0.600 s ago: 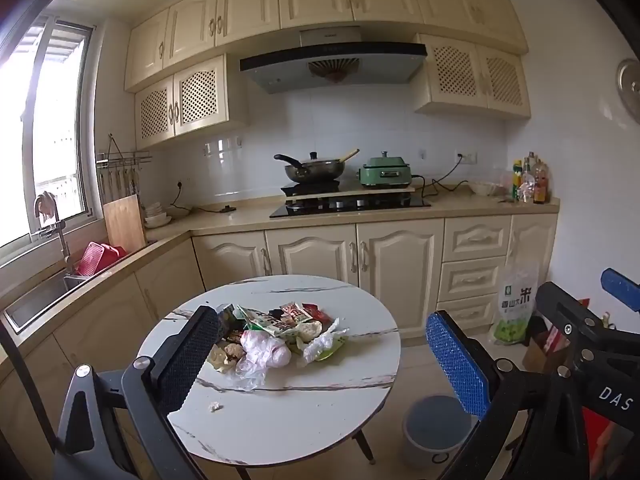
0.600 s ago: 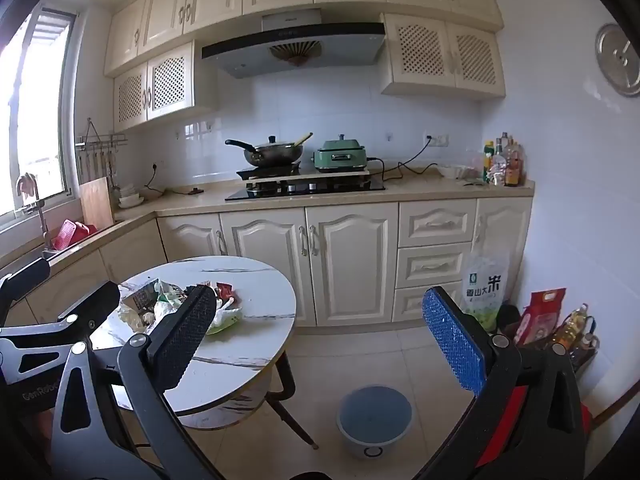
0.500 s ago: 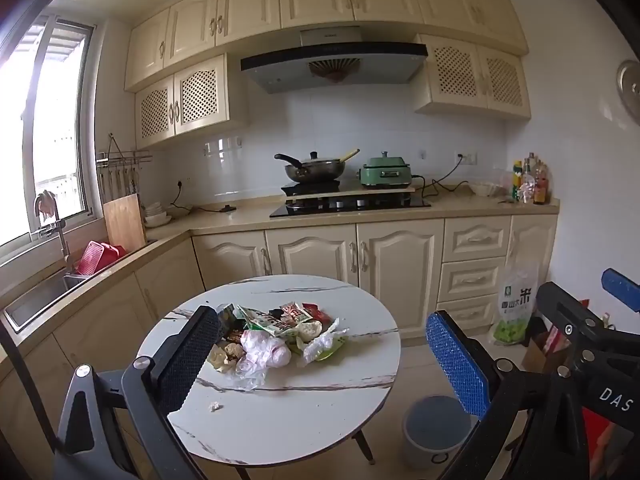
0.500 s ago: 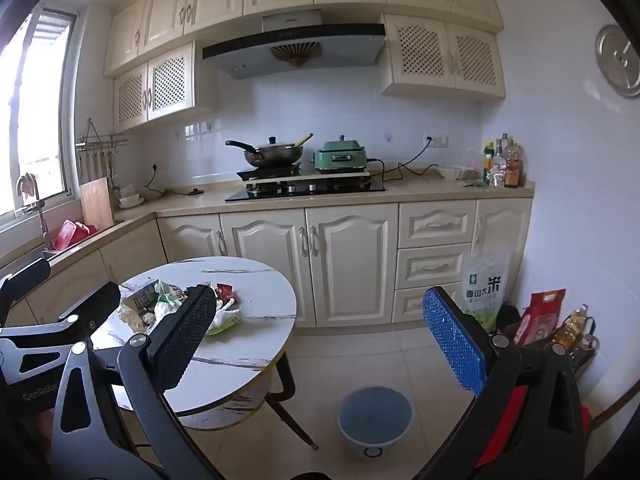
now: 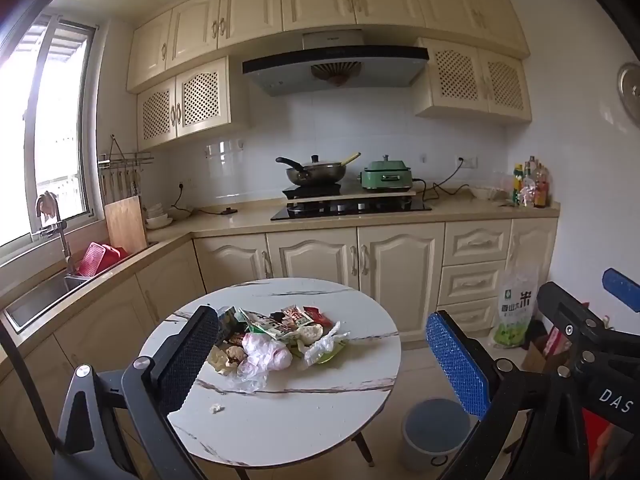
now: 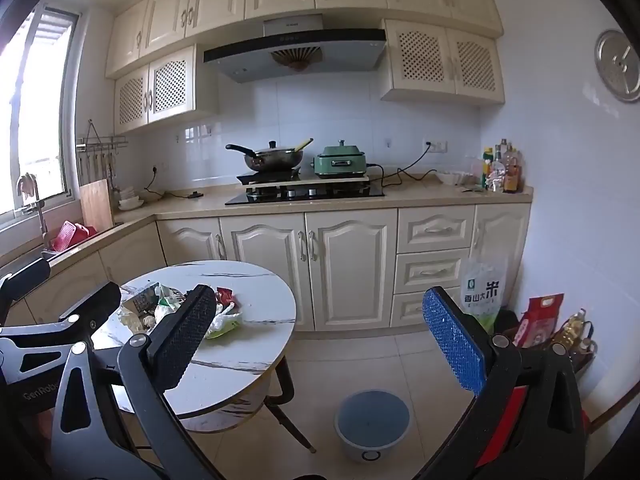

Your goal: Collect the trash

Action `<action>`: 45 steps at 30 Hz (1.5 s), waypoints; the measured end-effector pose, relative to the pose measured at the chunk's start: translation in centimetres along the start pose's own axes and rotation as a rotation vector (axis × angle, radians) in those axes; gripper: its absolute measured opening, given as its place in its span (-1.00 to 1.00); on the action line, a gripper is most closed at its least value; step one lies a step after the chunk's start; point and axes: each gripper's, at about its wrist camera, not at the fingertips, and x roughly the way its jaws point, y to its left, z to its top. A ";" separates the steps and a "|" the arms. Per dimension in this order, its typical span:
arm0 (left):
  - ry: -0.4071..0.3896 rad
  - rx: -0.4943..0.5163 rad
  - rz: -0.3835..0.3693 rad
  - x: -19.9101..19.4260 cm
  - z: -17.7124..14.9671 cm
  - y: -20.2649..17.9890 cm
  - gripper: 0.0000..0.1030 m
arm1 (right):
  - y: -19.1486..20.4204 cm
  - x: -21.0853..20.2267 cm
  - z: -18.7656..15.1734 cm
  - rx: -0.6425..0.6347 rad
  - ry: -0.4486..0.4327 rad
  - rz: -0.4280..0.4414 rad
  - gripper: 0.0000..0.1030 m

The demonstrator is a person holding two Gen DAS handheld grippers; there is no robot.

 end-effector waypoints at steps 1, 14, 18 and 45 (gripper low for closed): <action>0.000 0.000 0.000 -0.1 0.1 0.0 0.99 | 0.0 0.1 0.0 0.000 0.001 -0.001 1.00; -0.002 0.002 0.002 -0.2 0.3 0.0 0.99 | 0.3 0.0 0.5 -0.007 -0.004 -0.009 1.00; -0.004 0.000 0.004 -0.4 0.4 0.0 0.99 | 0.1 -0.2 0.5 -0.005 -0.009 -0.008 1.00; -0.013 -0.005 0.012 -0.6 0.3 0.1 0.99 | 0.2 -0.5 0.3 -0.009 -0.017 -0.004 1.00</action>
